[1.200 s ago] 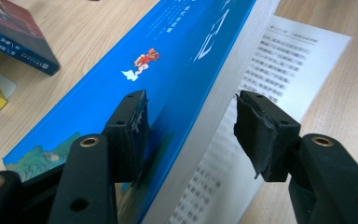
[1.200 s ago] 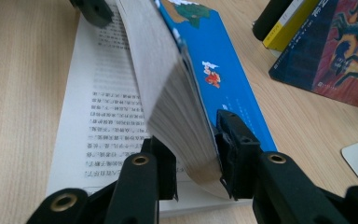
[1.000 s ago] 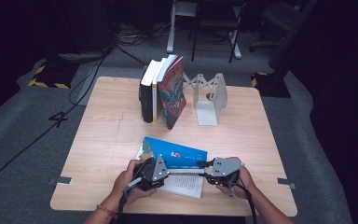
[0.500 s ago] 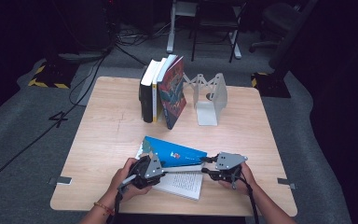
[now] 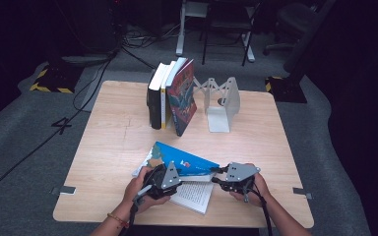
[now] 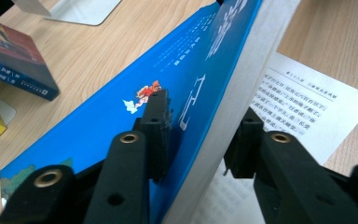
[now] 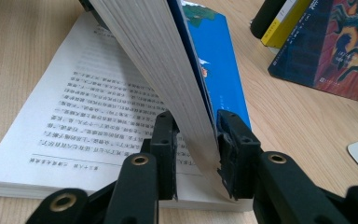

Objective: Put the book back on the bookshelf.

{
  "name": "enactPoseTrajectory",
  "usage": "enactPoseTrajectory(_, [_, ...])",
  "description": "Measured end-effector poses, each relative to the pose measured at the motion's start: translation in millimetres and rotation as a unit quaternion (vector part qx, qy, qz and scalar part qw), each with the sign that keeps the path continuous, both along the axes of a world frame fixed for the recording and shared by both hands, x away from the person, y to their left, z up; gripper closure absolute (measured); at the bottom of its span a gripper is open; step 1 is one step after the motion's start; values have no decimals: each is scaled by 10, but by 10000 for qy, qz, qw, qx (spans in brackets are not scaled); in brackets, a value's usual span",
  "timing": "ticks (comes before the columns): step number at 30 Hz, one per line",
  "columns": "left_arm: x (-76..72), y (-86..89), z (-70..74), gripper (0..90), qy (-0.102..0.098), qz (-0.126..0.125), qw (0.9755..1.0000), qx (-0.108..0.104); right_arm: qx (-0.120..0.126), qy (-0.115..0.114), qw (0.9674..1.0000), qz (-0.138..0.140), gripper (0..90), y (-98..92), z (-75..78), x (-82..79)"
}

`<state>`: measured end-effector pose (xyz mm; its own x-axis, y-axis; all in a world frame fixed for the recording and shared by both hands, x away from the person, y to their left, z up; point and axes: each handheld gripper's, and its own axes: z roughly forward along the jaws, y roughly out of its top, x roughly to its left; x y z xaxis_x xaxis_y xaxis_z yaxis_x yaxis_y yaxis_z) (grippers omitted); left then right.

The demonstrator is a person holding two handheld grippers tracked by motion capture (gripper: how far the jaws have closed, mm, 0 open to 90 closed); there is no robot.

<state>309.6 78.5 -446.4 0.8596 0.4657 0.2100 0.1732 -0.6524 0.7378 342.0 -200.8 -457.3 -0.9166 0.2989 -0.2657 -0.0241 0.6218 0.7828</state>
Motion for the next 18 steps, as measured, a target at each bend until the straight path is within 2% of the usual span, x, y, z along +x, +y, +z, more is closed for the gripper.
enactPoseTrajectory(2, [18, 34, -17, 695, 18, -53, 9998, -176, 81, 47, 9999, -58, 656, -3, 11, 8])
enactPoseTrajectory(3, [27, 47, -19, 705, 21, -48, 9997, -231, 250, 175, 9995, -101, 621, -19, 26, 28])
enactPoseTrajectory(4, [27, 47, -19, 713, 21, -48, 9997, -231, 250, 175, 9995, -101, 621, -19, 26, 28])
enactPoseTrajectory(5, [25, 54, -19, 715, 18, -30, 9995, -304, 580, 314, 9976, -231, 502, -84, 72, 70])
enactPoseTrajectory(8, [44, 94, -12, 720, 81, -32, 9986, -527, 683, 358, 9966, -302, 487, -164, 93, 98])
enactPoseTrajectory(9, [50, 108, -8, 724, 116, -30, 9982, -582, 742, 411, 9955, -416, 470, -233, 83, 120])
enactPoseTrajectory(15, [75, 180, 22, 737, 173, -15, 9963, -838, 538, 739, 9930, -744, 439, -457, -75, 198])
enactPoseTrajectory(17, [84, 216, 44, 740, 197, 27, 9949, -993, 407, 803, 9925, -822, 436, -488, -137, 223])
enactPoseTrajectory(18, [84, 216, 44, 741, 197, 27, 9949, -993, 363, 829, 9923, -841, 436, -490, -152, 230])
